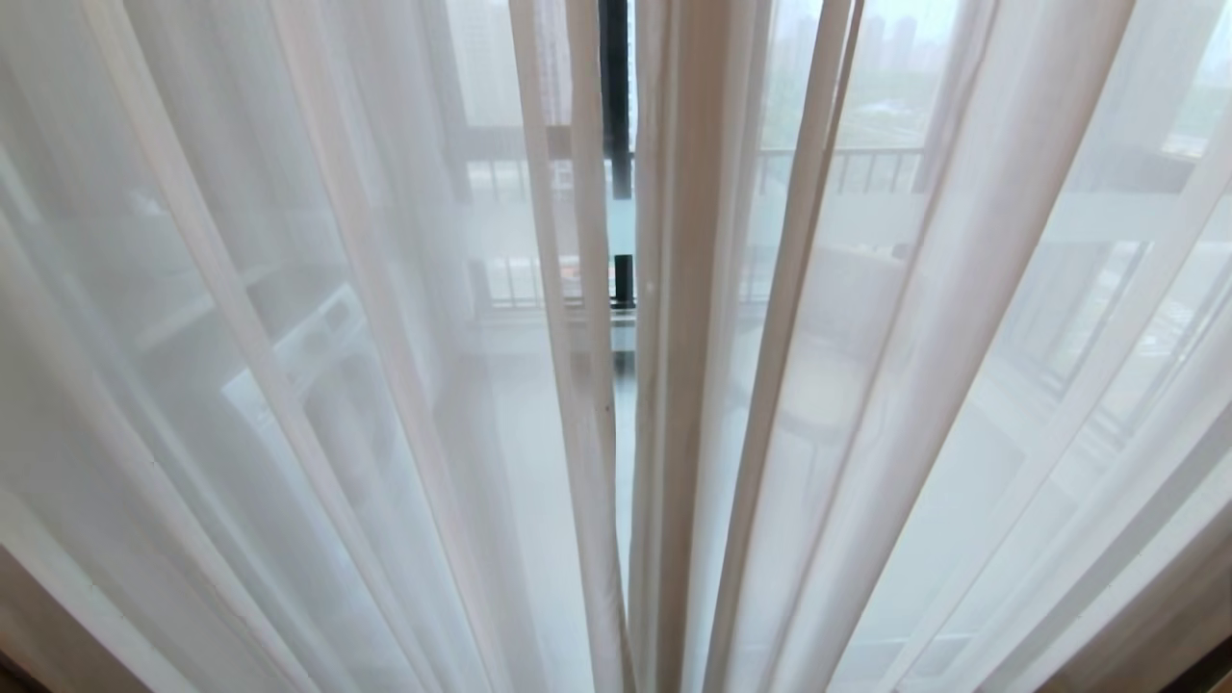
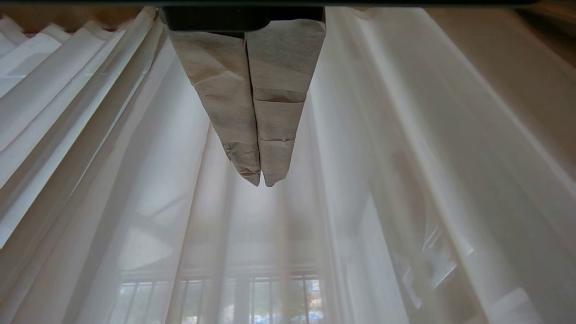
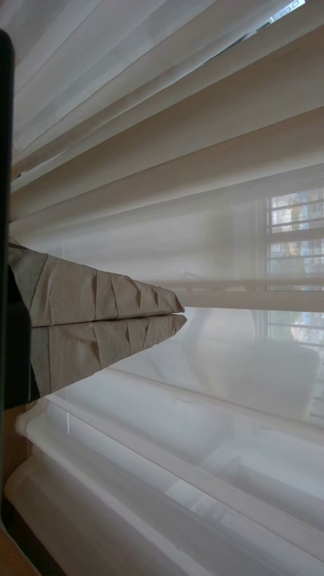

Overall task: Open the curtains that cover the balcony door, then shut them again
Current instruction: Pull the outer curtains open on both sides

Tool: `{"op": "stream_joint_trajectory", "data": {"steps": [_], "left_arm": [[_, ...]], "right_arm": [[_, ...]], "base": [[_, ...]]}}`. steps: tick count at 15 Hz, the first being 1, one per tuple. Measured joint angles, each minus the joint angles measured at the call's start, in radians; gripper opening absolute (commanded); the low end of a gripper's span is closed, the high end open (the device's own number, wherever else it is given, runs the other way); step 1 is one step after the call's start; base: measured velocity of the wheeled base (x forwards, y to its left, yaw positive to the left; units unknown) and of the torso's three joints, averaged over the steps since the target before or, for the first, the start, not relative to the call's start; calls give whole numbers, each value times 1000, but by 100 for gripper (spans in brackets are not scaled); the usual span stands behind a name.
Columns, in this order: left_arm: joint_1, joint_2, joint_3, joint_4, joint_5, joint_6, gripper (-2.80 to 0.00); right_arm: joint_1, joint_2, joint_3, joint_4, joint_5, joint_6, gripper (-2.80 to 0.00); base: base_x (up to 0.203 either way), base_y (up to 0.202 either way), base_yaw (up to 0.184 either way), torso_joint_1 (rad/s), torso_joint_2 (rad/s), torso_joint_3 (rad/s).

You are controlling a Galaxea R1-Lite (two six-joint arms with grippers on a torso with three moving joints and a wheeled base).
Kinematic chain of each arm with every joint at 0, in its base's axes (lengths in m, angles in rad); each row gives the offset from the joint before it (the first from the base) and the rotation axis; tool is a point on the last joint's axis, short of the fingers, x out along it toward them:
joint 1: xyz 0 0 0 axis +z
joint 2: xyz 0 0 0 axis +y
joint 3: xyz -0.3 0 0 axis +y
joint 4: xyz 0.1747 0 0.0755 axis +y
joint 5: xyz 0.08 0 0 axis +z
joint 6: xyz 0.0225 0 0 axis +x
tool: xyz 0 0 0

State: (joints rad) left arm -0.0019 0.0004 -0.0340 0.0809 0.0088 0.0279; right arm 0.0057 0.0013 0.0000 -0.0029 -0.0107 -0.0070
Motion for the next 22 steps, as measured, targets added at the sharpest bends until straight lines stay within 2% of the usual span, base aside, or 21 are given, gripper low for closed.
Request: {"op": "stream_joint_trajectory", "data": {"steps": [19,22], "left_arm": [[-1,0,-1,2,-2,0,-280],[0,3,-45,9,-43,-1,-280]], "right_arm": [[0,-1,0,0,0,0,-280],[0,-1,0,0,0,0,-280]], "base": [[0,0,0,0,0,0],[0,0,0,0,0,0]]}}
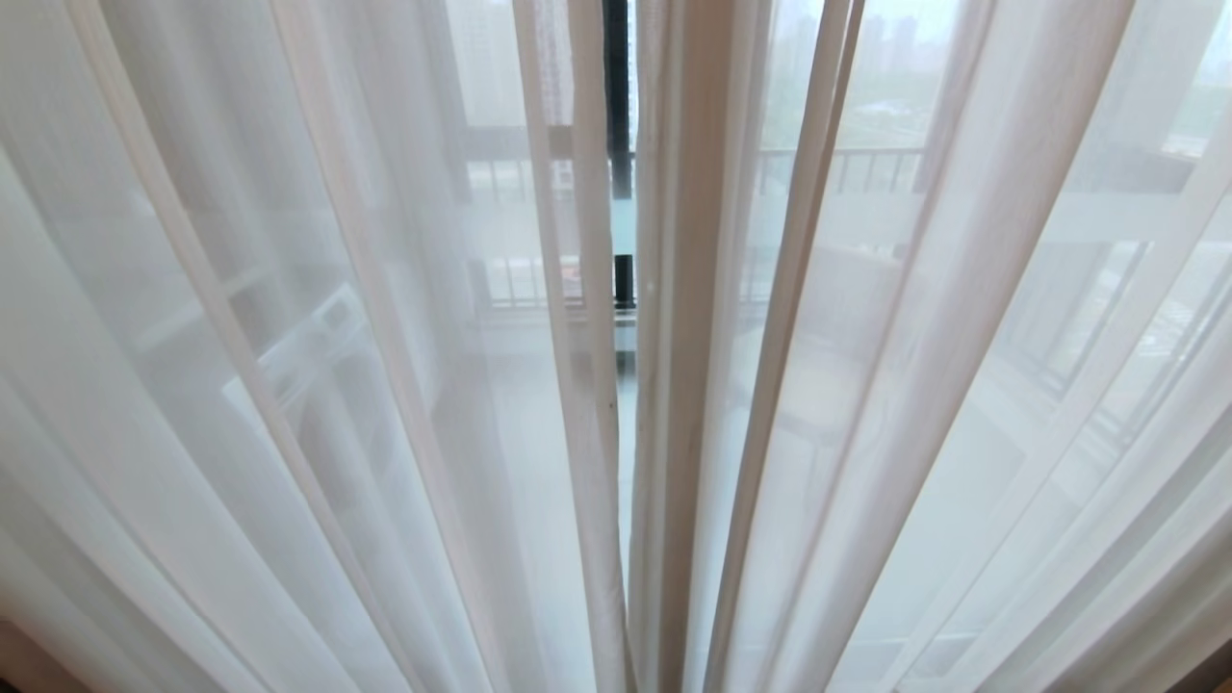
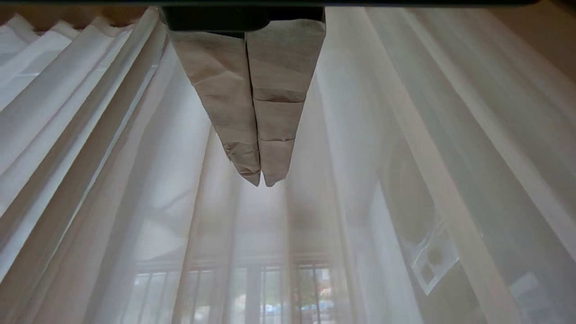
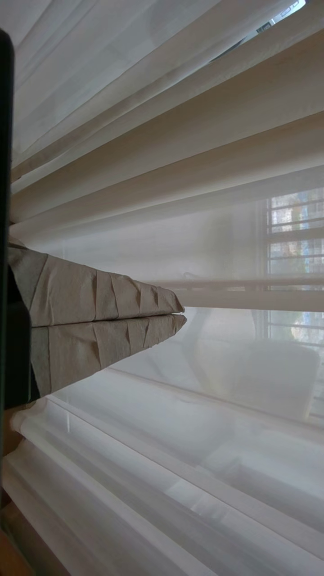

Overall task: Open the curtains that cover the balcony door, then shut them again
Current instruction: Pull the outer curtains open on both sides

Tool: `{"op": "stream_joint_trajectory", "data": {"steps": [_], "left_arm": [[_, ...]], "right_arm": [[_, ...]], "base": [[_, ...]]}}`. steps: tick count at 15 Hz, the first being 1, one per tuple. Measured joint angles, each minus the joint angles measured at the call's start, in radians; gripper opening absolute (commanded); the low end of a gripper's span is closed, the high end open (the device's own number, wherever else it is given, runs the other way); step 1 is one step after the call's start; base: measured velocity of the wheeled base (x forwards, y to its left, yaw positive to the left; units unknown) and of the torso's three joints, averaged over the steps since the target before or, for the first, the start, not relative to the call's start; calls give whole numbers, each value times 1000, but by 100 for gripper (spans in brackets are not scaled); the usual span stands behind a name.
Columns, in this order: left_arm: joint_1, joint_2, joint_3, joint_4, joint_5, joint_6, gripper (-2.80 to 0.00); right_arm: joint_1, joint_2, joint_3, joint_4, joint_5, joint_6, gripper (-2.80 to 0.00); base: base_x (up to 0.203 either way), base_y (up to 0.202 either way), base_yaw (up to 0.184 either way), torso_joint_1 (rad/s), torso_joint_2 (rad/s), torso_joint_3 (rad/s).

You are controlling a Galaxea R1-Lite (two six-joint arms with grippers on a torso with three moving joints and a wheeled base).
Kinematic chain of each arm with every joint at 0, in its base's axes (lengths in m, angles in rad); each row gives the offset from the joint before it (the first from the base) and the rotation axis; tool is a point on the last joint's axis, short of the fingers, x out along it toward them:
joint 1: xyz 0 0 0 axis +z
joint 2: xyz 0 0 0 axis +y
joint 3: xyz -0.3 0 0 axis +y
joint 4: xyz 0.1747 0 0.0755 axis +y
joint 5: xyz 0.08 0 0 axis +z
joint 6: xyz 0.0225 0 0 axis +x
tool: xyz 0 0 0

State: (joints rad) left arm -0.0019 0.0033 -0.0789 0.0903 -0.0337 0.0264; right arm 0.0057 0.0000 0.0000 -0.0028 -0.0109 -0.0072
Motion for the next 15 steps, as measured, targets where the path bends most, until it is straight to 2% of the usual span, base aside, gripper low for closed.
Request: {"op": "stream_joint_trajectory", "data": {"steps": [2,5,8,11,15], "left_arm": [[0,18,-54,2,-47,1,-280],[-3,94,-174,1,-191,1,-280],[-5,202,-321,-1,-414,-7,-280],[-6,318,-461,-2,-652,-59,-280],[-6,471,-611,-2,-895,-77,-280]], "right_arm": [[0,0,0,0,0,0,-280],[0,0,0,0,0,0,-280],[0,0,0,0,0,0,-280],[0,0,0,0,0,0,-280],[0,0,0,0,0,0,-280]], "base": [[0,0,0,0,0,0],[0,0,0,0,0,0],[0,0,0,0,0,0],[0,0,0,0,0,0],[0,0,0,0,0,0]]}}
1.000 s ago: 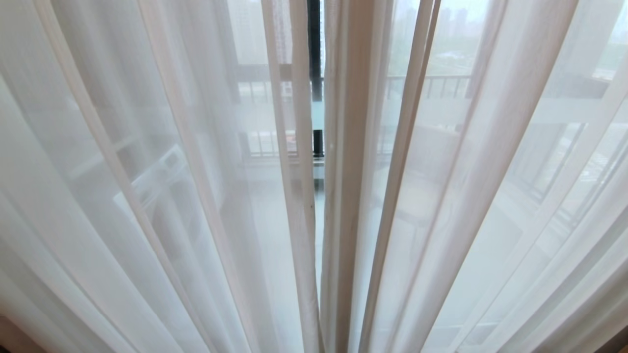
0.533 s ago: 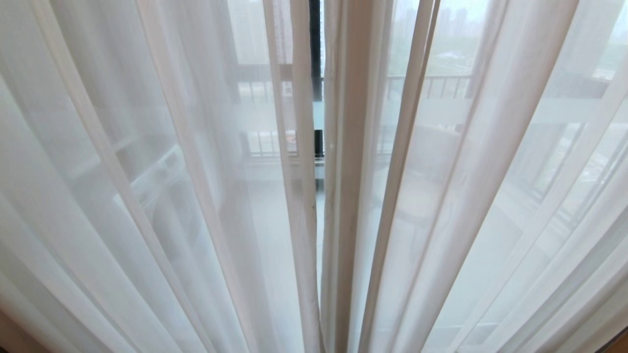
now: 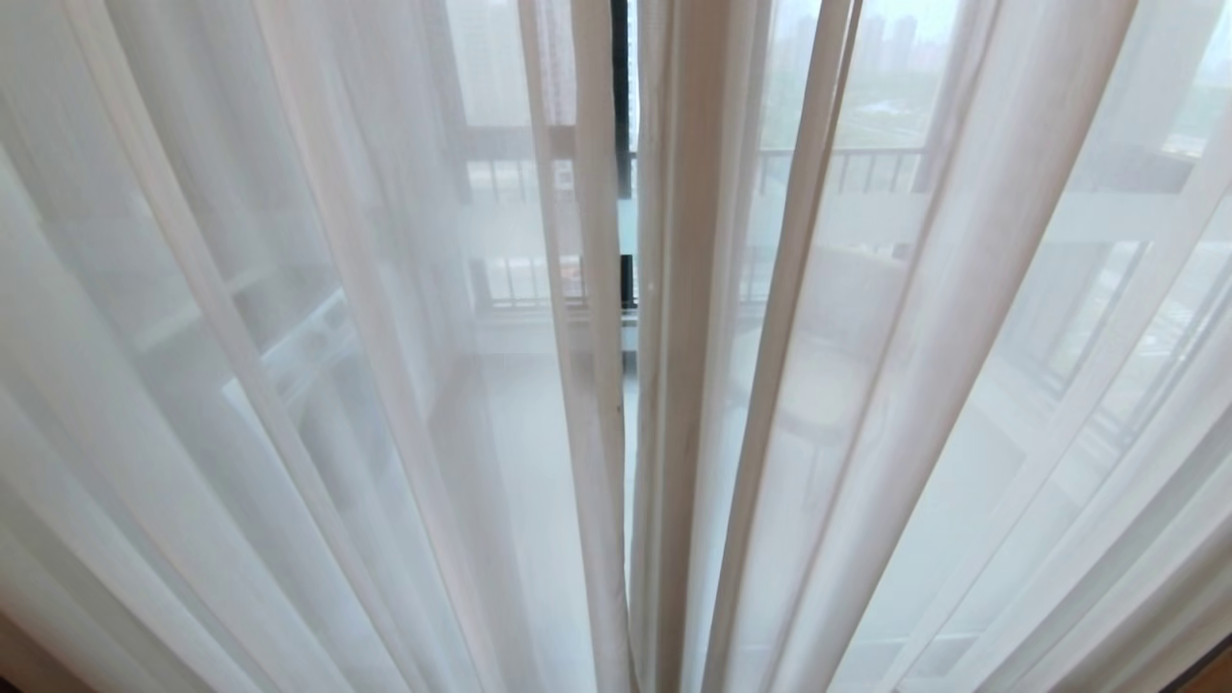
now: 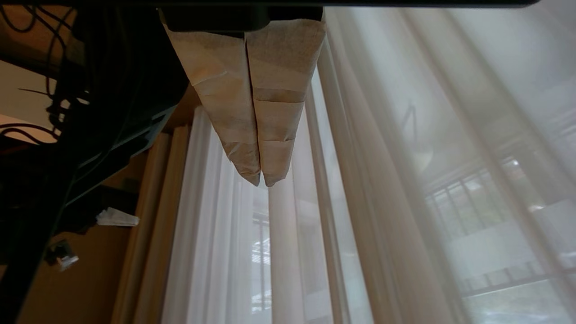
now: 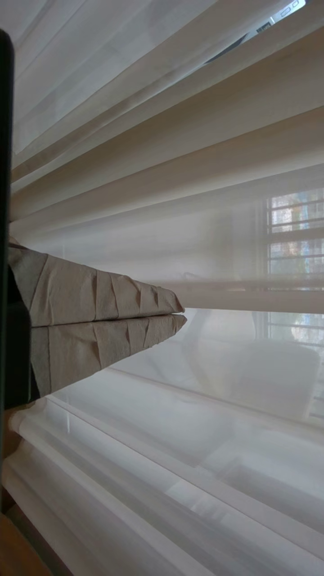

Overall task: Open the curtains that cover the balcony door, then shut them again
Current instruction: Pull the outer curtains open on both sides, then pull the inner curtains open on both sides

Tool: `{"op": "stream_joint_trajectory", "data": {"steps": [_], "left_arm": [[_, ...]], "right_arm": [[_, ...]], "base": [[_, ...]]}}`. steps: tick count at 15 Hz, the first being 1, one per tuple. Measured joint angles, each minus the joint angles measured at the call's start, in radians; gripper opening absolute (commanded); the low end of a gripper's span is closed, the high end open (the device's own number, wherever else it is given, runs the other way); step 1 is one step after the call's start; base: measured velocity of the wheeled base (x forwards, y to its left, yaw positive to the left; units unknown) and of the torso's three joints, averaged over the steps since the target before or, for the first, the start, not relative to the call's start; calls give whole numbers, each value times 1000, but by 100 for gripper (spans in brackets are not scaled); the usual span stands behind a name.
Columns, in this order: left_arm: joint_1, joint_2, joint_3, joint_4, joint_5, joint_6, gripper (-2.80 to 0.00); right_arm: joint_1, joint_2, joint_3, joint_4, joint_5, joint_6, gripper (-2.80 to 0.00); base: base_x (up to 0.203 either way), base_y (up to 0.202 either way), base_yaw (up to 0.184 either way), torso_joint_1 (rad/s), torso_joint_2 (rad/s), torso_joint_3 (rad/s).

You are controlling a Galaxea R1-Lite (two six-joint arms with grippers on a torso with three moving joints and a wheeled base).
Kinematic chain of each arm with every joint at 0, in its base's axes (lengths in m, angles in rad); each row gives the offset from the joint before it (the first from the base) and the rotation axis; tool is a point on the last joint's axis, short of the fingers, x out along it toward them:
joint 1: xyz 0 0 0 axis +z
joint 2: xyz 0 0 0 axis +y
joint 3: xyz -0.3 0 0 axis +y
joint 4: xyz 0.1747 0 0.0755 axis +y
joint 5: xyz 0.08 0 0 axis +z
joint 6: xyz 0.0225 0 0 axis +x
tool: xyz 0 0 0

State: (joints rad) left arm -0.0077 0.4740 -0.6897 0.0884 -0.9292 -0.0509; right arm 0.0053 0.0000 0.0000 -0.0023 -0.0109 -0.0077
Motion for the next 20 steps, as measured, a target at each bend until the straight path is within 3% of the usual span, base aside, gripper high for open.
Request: {"op": "stream_joint_trajectory", "data": {"steps": [2,4,7,9,11,14,17,20], "left_arm": [[-1,77,-72,1,-84,-1,-280],[-1,157,-148,3,-124,0,-280],[-55,277,-257,4,-127,-1,-280],[-143,362,-325,4,-113,-1,-280],[-252,448,-389,2,-50,0,-280],[-439,584,-487,-7,157,5,-280],[-580,724,-591,-41,434,23,-280],[-689,824,-671,-45,764,74,-280]], "right_arm": [[0,0,0,-1,0,0,-280],[0,0,0,0,0,0,-280],[0,0,0,0,0,0,-280],[0,0,0,0,0,1,-280],[0,0,0,0,0,0,-280],[0,0,0,0,0,0,-280],[0,0,0,0,0,1,-280],[0,0,0,0,0,0,-280]], "base": [[0,0,0,0,0,0],[0,0,0,0,0,0],[0,0,0,0,0,0],[0,0,0,0,0,0],[0,0,0,0,0,0],[0,0,0,0,0,0],[0,0,0,0,0,0],[0,0,0,0,0,0]]}}
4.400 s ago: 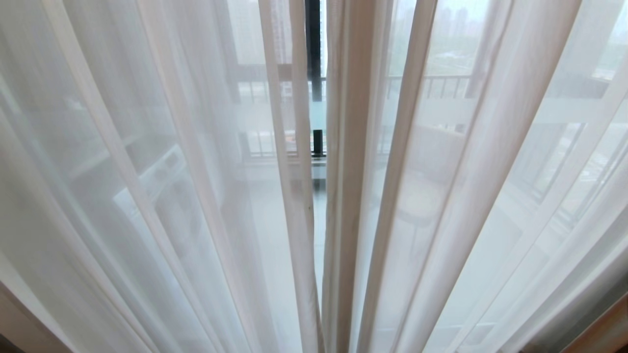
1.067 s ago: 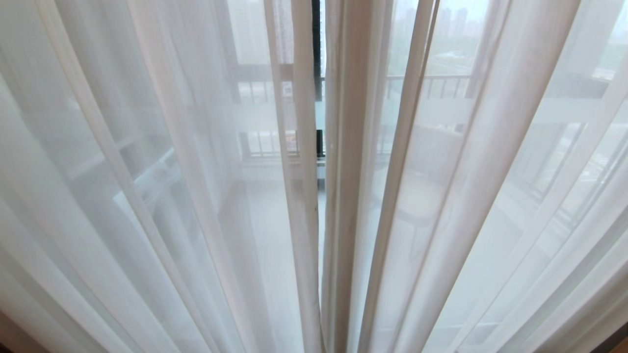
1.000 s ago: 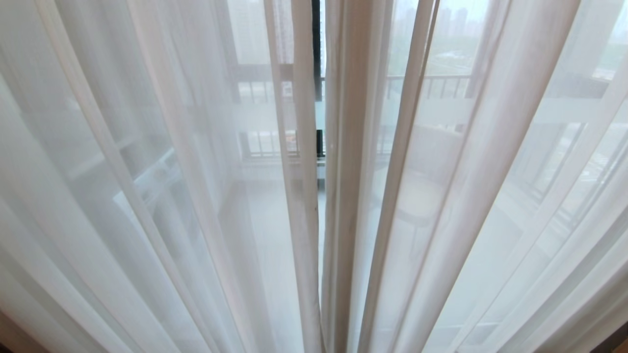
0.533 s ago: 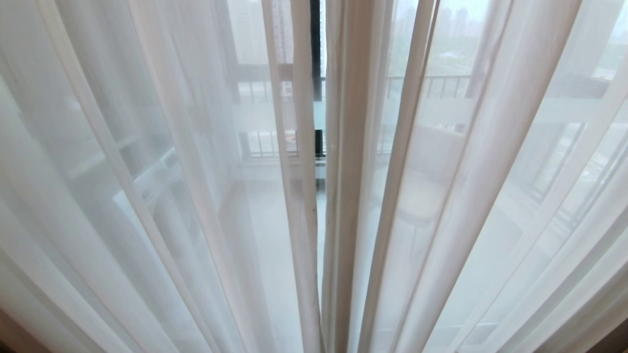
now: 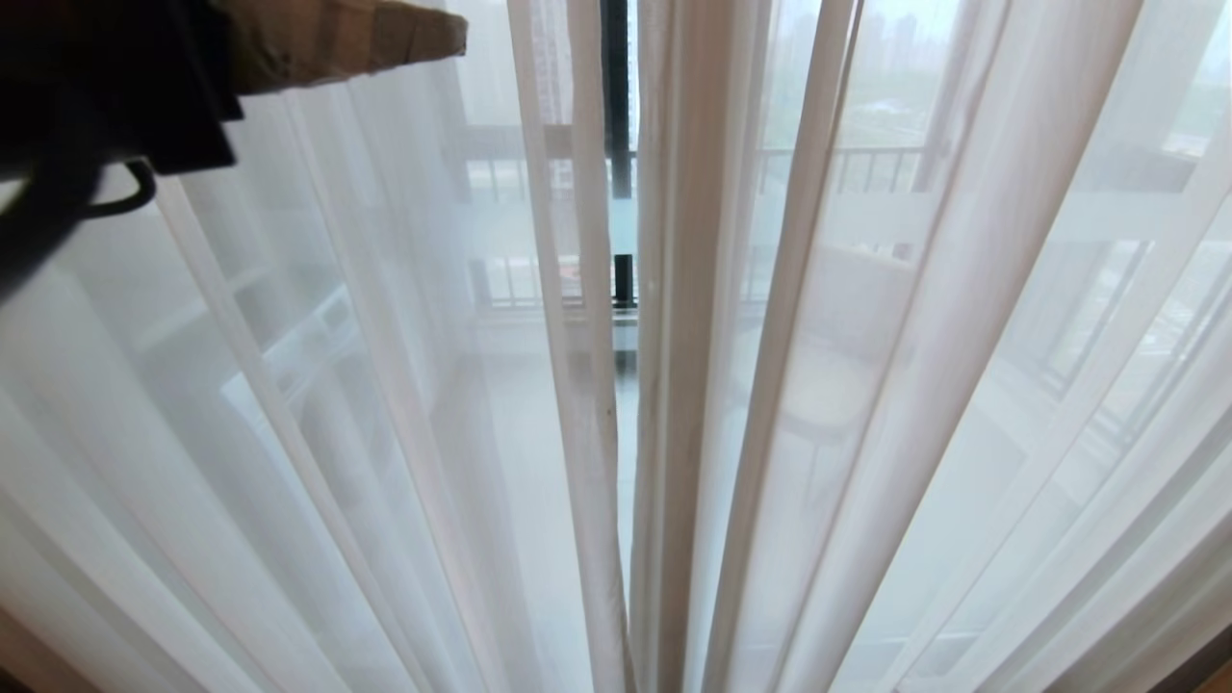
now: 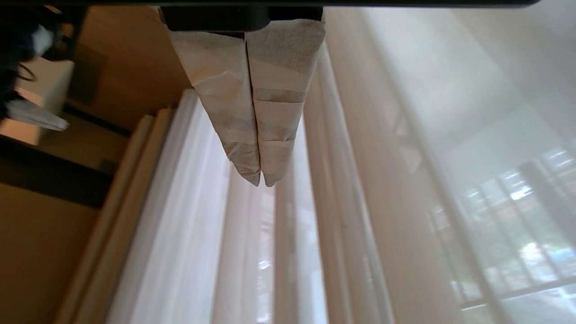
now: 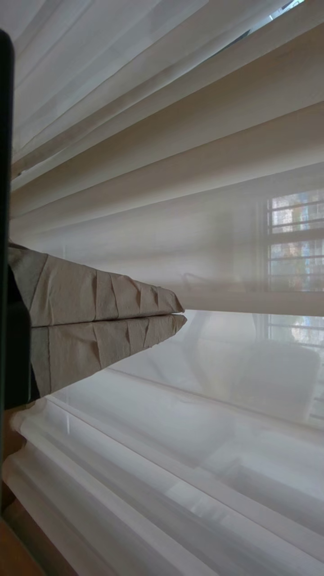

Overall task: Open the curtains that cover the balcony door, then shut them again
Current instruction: Pull the inner curtains open on both sides

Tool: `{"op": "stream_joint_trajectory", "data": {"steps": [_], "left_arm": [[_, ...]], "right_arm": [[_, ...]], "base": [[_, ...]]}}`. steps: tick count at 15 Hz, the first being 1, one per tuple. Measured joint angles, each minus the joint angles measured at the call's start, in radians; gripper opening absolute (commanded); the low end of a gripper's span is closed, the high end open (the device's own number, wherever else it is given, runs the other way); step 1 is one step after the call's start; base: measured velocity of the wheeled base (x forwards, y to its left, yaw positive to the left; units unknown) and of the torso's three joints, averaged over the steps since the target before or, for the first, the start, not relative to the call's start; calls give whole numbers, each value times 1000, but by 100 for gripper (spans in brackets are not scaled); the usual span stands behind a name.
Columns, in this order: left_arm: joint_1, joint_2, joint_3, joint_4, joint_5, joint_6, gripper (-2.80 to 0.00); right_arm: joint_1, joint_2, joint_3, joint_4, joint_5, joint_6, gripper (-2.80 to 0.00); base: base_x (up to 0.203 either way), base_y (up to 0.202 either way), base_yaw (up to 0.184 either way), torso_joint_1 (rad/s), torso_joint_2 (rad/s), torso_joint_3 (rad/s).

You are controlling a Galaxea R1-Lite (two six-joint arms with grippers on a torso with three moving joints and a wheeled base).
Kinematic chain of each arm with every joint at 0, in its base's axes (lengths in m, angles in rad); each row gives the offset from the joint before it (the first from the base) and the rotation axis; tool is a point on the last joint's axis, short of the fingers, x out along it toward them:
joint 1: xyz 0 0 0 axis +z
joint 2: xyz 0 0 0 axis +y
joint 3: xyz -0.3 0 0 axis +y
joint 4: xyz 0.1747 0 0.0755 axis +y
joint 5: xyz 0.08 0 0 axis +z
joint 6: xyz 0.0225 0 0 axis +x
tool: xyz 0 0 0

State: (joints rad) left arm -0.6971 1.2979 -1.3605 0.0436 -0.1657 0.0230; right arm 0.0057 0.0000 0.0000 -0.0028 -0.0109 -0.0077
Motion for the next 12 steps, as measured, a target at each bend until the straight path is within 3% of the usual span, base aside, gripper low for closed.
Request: {"op": "stream_joint_trajectory", "data": {"steps": [1,2,4,5,12], "left_arm": [[-31,27,-22,-1,118,13,-280],[-58,51,-41,-3,233,21,0],[-90,89,-68,-4,412,26,0],[-97,102,-75,-5,456,27,0],[-101,177,-165,-34,489,26,0]], "right_arm": [[0,0,0,0,0,0,-280],[0,0,0,0,0,0,-280],[0,0,0,0,0,0,-280],[0,0,0,0,0,1,-280],[0,0,0,0,0,0,-280]], "base": [[0,0,0,0,0,0],[0,0,0,0,0,0],[0,0,0,0,0,0],[0,0,0,0,0,0],[0,0,0,0,0,0]]}}
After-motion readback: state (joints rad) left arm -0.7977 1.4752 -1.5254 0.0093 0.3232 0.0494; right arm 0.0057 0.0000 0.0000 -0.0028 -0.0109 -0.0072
